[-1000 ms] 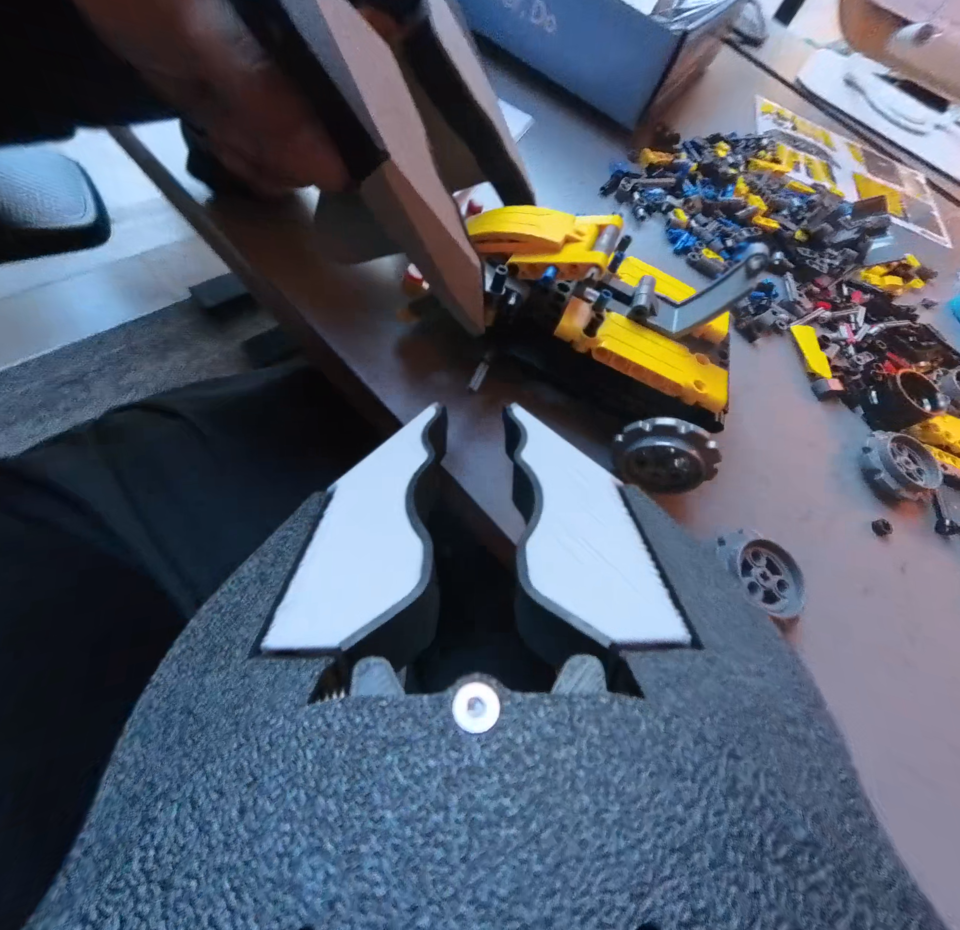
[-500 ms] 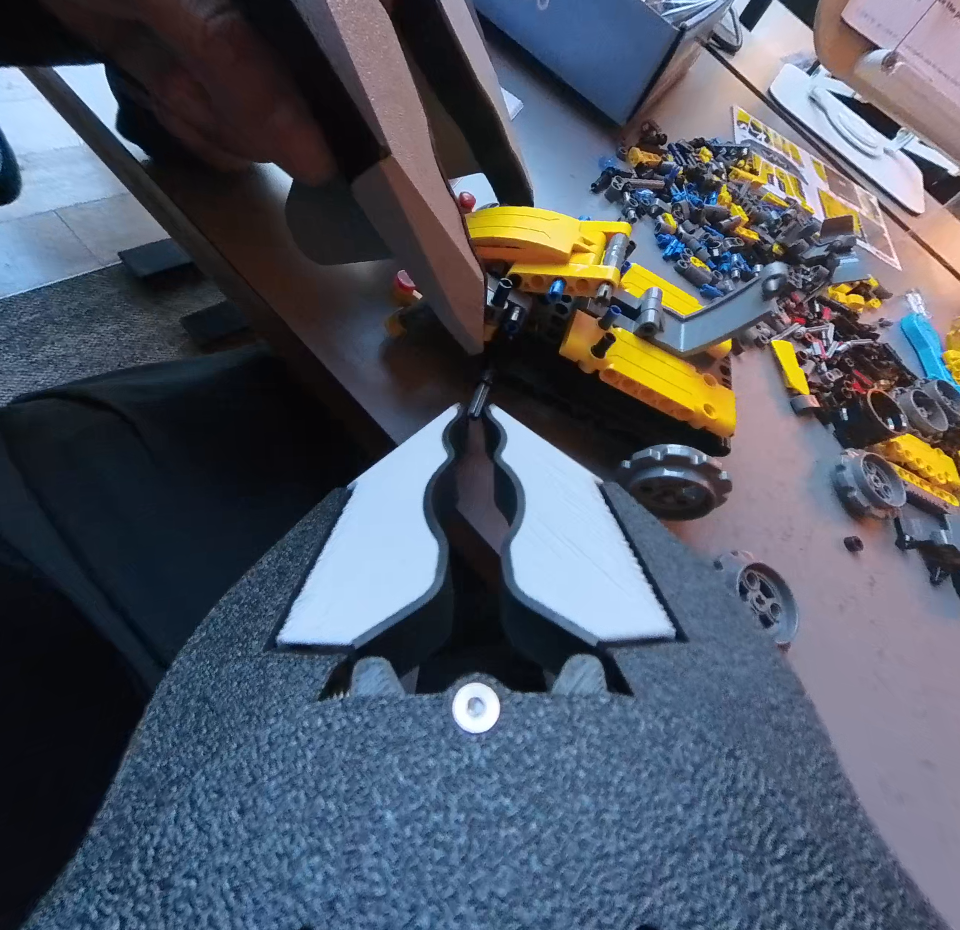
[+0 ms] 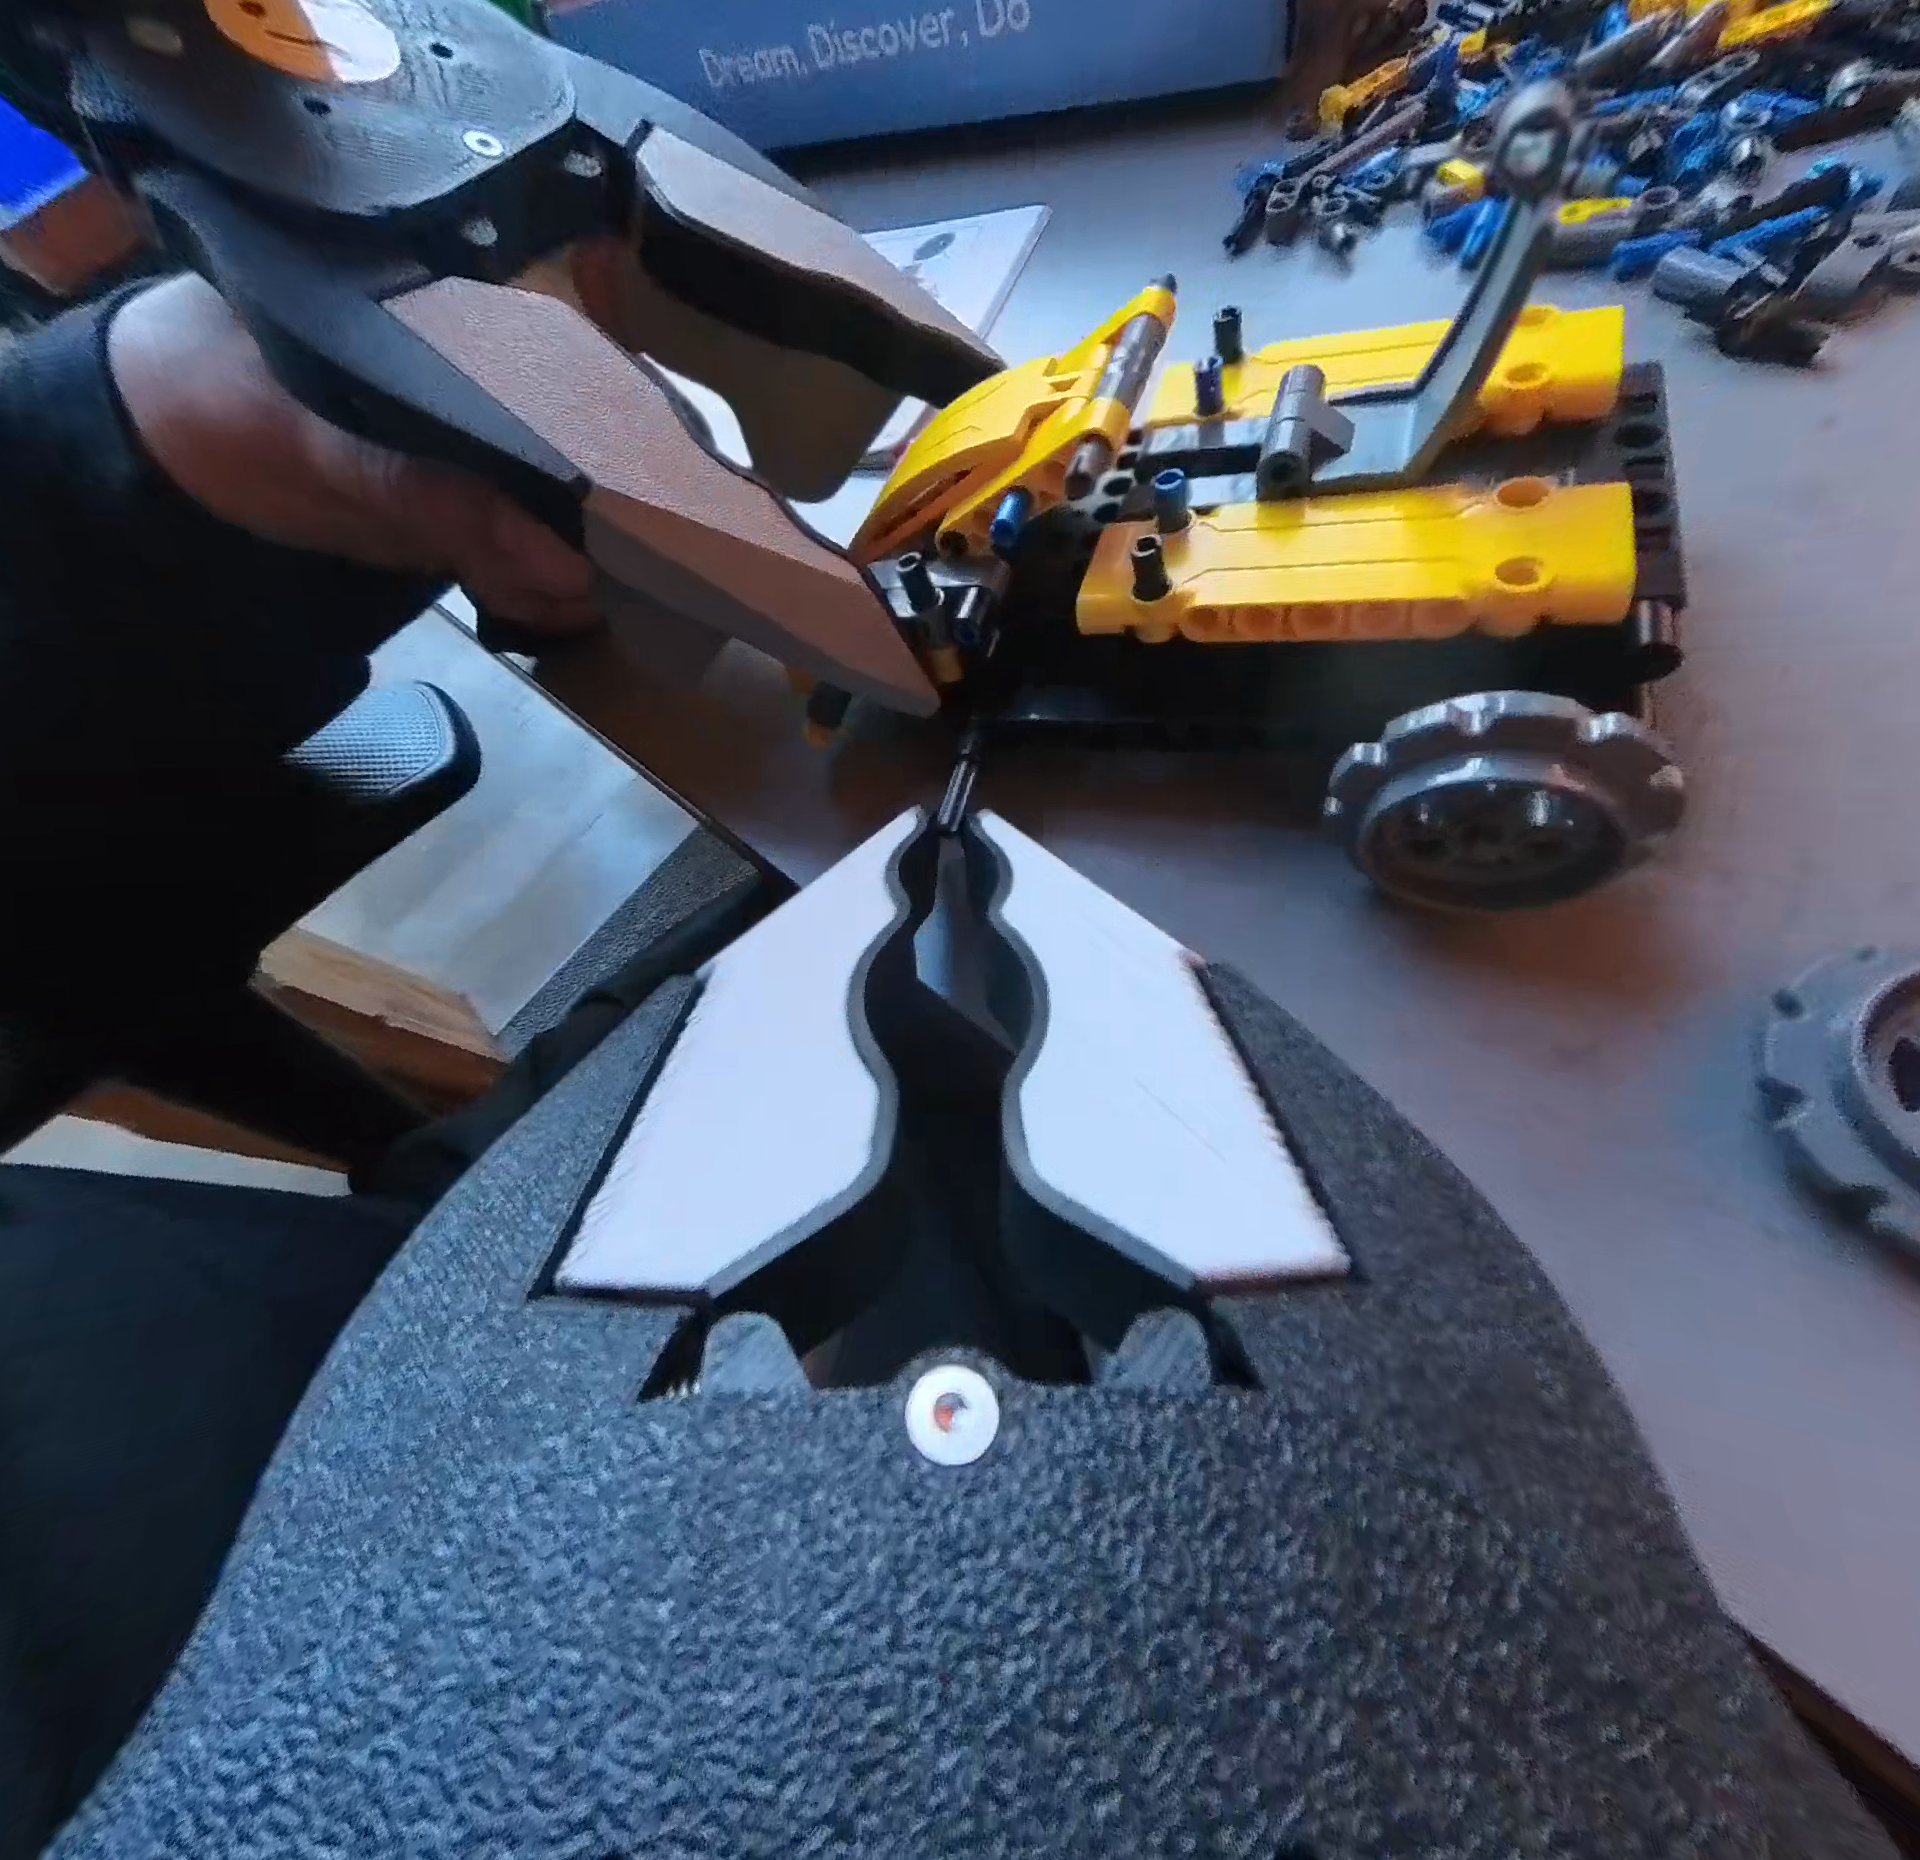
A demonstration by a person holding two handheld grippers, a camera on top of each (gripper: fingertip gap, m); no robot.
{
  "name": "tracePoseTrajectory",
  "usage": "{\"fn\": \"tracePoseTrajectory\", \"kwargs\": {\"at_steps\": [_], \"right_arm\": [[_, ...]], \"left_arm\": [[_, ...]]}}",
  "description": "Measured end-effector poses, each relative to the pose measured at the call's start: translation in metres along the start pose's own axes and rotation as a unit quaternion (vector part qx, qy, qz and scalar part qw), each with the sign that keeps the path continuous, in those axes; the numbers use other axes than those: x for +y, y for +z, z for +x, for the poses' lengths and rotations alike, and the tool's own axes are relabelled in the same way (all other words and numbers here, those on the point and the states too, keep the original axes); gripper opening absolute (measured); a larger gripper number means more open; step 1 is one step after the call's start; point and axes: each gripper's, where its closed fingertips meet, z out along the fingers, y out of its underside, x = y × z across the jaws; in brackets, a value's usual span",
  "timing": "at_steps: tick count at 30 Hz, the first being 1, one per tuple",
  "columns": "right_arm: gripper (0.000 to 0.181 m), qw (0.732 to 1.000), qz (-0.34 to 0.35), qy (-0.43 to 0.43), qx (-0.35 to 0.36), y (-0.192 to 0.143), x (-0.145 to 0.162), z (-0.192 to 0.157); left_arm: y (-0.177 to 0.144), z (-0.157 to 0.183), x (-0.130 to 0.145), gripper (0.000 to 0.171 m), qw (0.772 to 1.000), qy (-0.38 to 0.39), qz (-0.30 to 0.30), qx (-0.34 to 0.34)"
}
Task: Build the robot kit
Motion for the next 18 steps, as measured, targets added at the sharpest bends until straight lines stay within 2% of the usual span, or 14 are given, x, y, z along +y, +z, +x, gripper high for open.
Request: {"fn": "tracePoseTrajectory", "kwargs": {"at_steps": [2, 5, 9, 12, 18], "right_arm": [[0.007, 1.0, -0.006, -0.016, 0.011, -0.0011, 0.0009, 0.0022], [0.015, 0.994, -0.013, -0.089, 0.065, -0.0048, -0.0008, 0.0074], [0.009, 0.98, -0.02, -0.168, 0.101, -0.0043, -0.0047, 0.0044], [0.007, 0.977, -0.023, -0.182, 0.106, -0.0022, -0.0053, 0.0027], [0.006, 0.983, -0.021, -0.156, 0.091, -0.0015, -0.0044, 0.0028]], "left_arm": [[0.0, 0.0003, 0.0001, 0.078, 1.0, 0.002, 0.0, -0.001], [-0.0004, 0.0001, -0.0005, 0.078, 1.0, -0.003, 0.002, 0.003], [-0.0007, 0.0001, -0.0007, 0.078, 1.0, -0.005, 0.003, 0.005], [-0.0007, 0.0002, -0.0006, 0.078, 1.0, -0.005, 0.003, 0.005], [-0.0009, 0.0002, -0.0004, 0.078, 1.0, -0.004, 0.002, 0.005]]}}
